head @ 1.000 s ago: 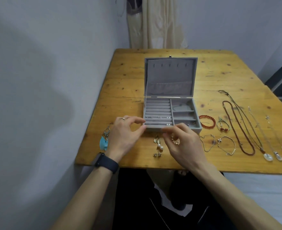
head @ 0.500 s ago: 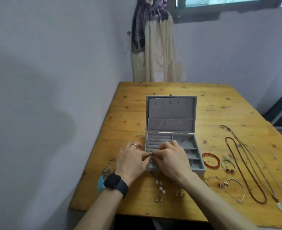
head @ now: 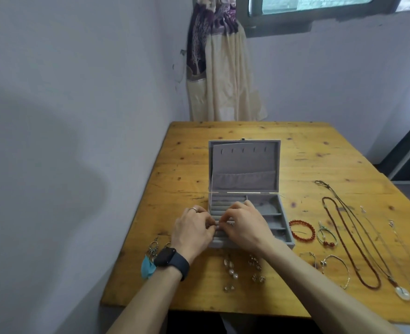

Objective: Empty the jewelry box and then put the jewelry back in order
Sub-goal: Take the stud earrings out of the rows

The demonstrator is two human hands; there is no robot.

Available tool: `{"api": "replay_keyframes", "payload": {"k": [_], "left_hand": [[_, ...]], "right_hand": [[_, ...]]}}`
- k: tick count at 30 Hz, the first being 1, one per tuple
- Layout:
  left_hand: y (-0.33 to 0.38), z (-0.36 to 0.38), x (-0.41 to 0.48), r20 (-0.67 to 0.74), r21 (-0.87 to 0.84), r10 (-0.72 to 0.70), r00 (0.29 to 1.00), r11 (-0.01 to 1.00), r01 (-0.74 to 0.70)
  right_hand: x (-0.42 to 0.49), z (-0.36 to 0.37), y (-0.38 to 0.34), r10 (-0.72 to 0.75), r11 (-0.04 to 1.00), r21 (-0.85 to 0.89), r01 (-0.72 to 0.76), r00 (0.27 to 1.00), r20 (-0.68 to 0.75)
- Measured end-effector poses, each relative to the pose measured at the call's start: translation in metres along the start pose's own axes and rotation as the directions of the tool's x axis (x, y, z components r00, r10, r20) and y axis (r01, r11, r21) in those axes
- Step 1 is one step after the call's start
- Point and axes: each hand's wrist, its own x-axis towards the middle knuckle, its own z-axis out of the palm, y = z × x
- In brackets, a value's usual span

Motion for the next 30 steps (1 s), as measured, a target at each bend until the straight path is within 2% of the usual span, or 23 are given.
{"api": "replay_keyframes", "payload": {"k": [2,5,9,12,15,19,22,30], "left_hand": [[-0.003,0.0,0.0,0.046,-0.096,-0.043,0.998,0.994,0.047],[-0.001,-0.006,-0.007,0.079,-0.327,-0.101,0.992,0.937,0.122],[0.01,-0.013,-0.041,-0.088,-0.446,-0.073,0.993,0.894,0.027],[0.019,-0.004,-0.08,-0.117,-0.488,-0.028,0.993,0.872,-0.033],[0.025,0.014,-0.108,-0.103,-0.418,0.03,0.994,0.906,-0.07],[0.036,0.03,-0.123,-0.118,-0.184,0.094,0.989,0.976,-0.115],[0.044,0.035,-0.128,-0.118,-0.077,0.097,0.988,0.991,-0.107],[0.054,0.045,-0.13,-0.089,-0.091,0.017,0.996,0.996,-0.025]], "right_hand": [[-0.002,-0.008,0.003,0.017,0.999,0.05,-0.016,1.0,-0.012],[-0.017,-0.024,0.008,0.032,0.988,0.156,-0.023,0.998,-0.058],[-0.067,-0.044,0.013,0.09,0.931,0.364,-0.022,0.981,-0.172],[-0.115,-0.044,0.016,0.105,0.92,0.391,-0.008,0.968,-0.229],[-0.152,-0.026,0.024,0.085,0.951,0.31,-0.013,0.971,-0.221],[-0.171,-0.002,0.036,0.097,0.971,0.232,-0.055,0.98,-0.175],[-0.174,0.006,0.038,0.139,0.966,0.238,-0.097,0.976,-0.167],[-0.175,0.013,0.036,0.217,0.942,0.295,-0.16,0.961,-0.173]]}}
